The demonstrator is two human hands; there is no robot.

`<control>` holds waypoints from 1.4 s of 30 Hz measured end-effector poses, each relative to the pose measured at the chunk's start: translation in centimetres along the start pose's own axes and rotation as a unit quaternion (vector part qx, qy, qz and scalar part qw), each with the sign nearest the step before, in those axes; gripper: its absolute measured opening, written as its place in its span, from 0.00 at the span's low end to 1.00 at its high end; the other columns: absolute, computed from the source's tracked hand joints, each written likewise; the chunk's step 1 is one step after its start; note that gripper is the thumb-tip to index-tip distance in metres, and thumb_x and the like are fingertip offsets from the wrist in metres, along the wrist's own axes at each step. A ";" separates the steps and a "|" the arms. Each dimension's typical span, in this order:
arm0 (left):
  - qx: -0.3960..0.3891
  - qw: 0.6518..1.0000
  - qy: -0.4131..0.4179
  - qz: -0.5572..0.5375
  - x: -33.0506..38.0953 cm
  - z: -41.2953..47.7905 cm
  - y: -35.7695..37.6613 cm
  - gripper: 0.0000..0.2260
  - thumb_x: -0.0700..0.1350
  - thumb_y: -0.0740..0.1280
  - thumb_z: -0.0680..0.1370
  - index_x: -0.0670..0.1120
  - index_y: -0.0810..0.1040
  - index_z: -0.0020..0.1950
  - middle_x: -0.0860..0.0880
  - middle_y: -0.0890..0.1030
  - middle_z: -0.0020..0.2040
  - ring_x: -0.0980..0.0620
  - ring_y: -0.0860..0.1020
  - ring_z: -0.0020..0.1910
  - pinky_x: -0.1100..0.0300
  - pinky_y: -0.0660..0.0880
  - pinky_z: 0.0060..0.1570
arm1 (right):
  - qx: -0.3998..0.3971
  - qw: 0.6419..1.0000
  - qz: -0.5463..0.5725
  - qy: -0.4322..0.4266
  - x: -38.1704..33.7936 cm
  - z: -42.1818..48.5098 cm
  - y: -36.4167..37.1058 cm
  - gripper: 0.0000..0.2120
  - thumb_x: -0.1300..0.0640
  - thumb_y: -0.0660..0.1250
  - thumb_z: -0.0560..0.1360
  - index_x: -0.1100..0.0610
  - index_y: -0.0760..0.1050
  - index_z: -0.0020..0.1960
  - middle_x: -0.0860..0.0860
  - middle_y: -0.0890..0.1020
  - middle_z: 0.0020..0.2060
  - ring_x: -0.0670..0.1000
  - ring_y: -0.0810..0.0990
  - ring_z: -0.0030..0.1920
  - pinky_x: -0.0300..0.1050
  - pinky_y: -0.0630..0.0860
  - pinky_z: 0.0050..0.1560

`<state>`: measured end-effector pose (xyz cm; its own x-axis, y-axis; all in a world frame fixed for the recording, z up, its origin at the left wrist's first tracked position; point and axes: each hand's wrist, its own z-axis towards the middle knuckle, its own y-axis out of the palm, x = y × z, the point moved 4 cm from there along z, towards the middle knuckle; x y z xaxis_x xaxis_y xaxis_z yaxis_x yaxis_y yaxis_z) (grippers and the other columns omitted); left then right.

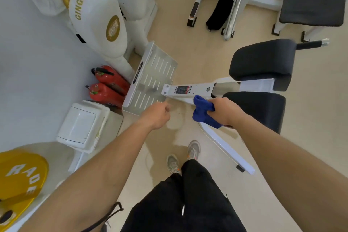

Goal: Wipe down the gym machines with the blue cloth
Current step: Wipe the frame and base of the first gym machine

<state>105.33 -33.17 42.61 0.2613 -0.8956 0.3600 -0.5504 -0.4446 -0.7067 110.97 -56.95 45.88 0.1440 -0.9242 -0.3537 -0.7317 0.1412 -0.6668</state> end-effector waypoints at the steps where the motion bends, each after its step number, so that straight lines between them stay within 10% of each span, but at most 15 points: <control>1: 0.001 1.000 -0.010 -0.002 -0.3 1.1 0.2 0.08 0.49 0.62 0.78 0.53 0.76 0.55 0.51 0.79 0.56 0.49 0.77 0.52 0.50 0.76 0.54 | -0.007 1.000 0.000 -0.005 0.1 1.6 0.0 0.03 0.55 0.63 0.79 0.53 0.75 0.49 0.51 0.80 0.37 0.54 0.80 0.41 0.47 0.77 0.44; 25: -0.058 0.993 0.073 -0.077 -8.7 26.9 14.4 0.08 0.46 0.63 0.78 0.54 0.78 0.54 0.54 0.78 0.55 0.51 0.78 0.51 0.54 0.75 0.53 | 0.043 0.981 0.142 0.122 7.0 27.3 14.5 0.10 0.56 0.60 0.76 0.47 0.70 0.36 0.48 0.78 0.30 0.51 0.77 0.33 0.43 0.70 0.32; 34: 0.032 0.973 0.171 -0.153 -5.8 35.5 20.5 0.22 0.48 0.64 0.78 0.50 0.68 0.72 0.50 0.71 0.69 0.49 0.70 0.66 0.56 0.68 0.61 | 0.226 0.943 0.187 0.158 9.7 34.4 13.9 0.11 0.53 0.67 0.74 0.53 0.73 0.56 0.51 0.81 0.43 0.57 0.80 0.43 0.55 0.79 0.43; 42: 0.137 0.939 0.277 -0.153 -0.7 41.1 25.9 0.21 0.55 0.59 0.81 0.57 0.67 0.74 0.50 0.69 0.62 0.48 0.70 0.59 0.50 0.73 0.58 | 0.515 0.800 -0.141 0.272 14.5 33.2 16.6 0.27 0.58 0.67 0.75 0.51 0.65 0.72 0.56 0.78 0.53 0.61 0.75 0.50 0.55 0.67 0.51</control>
<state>123.54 -44.62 -0.99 -0.1199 -0.6156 0.7789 -0.2720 -0.7342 -0.6221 123.02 -56.21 7.86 -0.3107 -0.9488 0.0573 0.2565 -0.1417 -0.9561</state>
